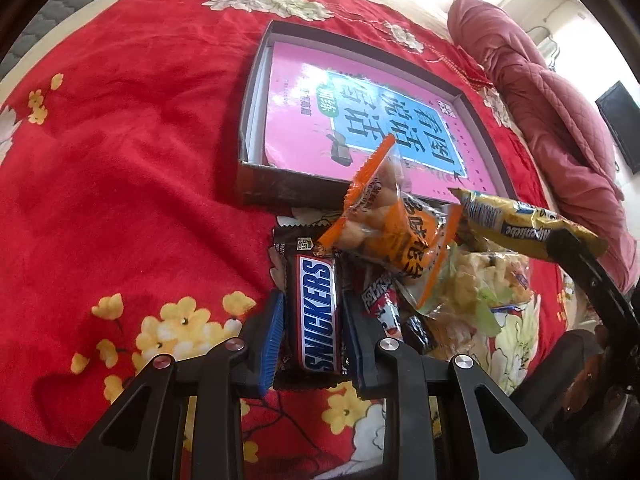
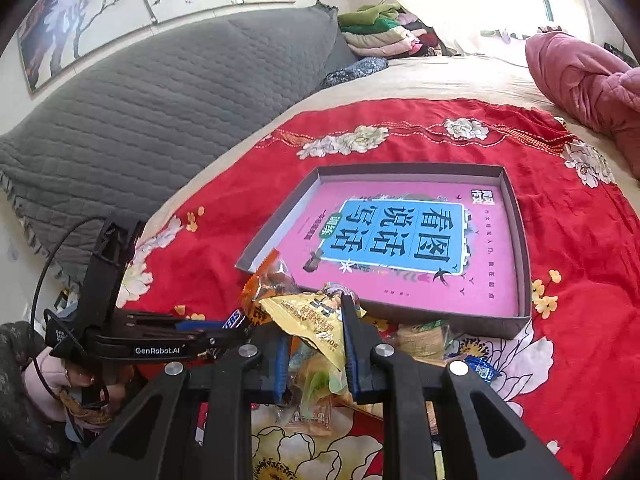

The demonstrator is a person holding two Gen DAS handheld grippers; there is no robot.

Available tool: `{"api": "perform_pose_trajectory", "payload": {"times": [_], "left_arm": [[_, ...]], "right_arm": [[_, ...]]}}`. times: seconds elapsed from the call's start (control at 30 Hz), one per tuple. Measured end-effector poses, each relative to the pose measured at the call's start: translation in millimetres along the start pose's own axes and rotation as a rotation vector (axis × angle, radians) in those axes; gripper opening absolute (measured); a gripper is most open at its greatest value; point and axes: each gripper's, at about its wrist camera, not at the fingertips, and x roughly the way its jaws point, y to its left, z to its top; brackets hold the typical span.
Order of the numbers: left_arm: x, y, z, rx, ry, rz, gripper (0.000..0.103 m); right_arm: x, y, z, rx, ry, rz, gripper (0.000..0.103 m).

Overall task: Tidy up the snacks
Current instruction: 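Lift the Snickers bar with the left tool while the right tool lifts the yellow snack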

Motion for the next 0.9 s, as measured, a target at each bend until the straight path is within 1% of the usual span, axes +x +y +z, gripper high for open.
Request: {"api": "perform_pose_trajectory", "payload": {"times": [0.13,0.3,0.53,0.77,0.9], "left_arm": [[-7.2,-0.8,-0.6,0.001,-0.008,0.006,0.029],[-10.8,3.8,-0.9,-0.026,-0.006,0.0,0.029],[-28.1,-1.0,3.8,-0.018,-0.044,0.002,0.028],[-37.0,-2.9,13.8,-0.02,-0.077,0.012,0.028],[-39.8,-4.8,21.6,-0.018,-0.095,0.017,0.028]], "right_arm": [[-4.6,-5.0,1.9,0.017,-0.017,0.015,0.023],[-6.9,-8.9,2.5,0.029,-0.029,0.017,0.023],[-18.5,-13.2,6.0,0.048,-0.081,0.029,0.023],[-26.0,-23.8,11.4,0.074,-0.114,0.019,0.023],[-28.0,-33.8,14.6,0.09,-0.13,-0.002,0.023]]}}
